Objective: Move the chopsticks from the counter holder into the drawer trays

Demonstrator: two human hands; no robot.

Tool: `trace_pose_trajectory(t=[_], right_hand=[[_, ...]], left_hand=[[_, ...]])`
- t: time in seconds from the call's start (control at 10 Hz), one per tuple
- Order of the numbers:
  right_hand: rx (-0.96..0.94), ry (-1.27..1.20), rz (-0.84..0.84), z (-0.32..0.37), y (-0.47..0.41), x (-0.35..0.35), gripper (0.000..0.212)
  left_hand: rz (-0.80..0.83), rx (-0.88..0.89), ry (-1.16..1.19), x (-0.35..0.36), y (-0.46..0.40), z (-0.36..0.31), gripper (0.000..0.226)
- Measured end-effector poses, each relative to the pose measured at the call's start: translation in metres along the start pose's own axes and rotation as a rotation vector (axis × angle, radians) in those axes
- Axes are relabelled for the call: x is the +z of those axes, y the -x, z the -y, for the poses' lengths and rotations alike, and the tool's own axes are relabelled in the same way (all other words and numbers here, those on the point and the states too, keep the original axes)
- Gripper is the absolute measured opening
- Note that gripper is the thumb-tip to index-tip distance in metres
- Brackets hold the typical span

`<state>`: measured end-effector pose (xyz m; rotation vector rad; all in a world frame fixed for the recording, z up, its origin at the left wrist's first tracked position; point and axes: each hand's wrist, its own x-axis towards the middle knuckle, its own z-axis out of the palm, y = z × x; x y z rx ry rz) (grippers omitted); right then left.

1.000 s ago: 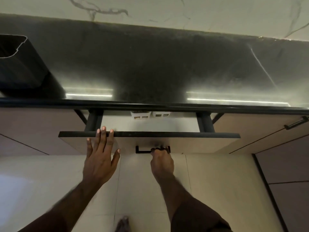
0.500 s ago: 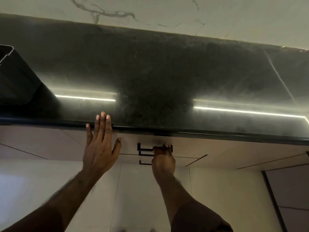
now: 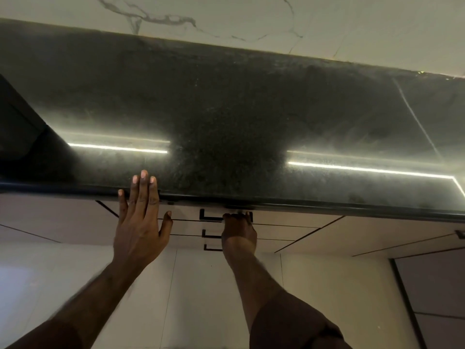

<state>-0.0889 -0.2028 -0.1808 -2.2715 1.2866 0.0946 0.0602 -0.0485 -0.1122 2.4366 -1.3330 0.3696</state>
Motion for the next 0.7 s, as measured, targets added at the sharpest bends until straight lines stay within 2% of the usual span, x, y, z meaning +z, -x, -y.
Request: trace_pose_trajectory(t=[0.2, 0.4, 0.5, 0.7], right_hand=[[-0.11, 0.105, 0.04, 0.01, 0.016, -0.032, 0.038], [-0.286, 0.137, -0.102, 0.021, 0.046, -0.067, 0.022], [-0.368, 0.099, -0.202, 0.027, 0.06, -0.085, 0.033], [-0.463, 0.074, -0.362, 0.043, 0.077, -0.138, 0.038]], left_hand=[[0.076, -0.026, -0.002, -0.012, 0.0, -0.004, 0.081], [0.147, -0.036, 0.017, -0.029, 0.001, -0.017, 0.081], [0.156, -0.021, 0.025, -0.042, 0.003, -0.026, 0.08], [0.109, 0.04, 0.08, -0.085, -0.011, -0.044, 0.079]])
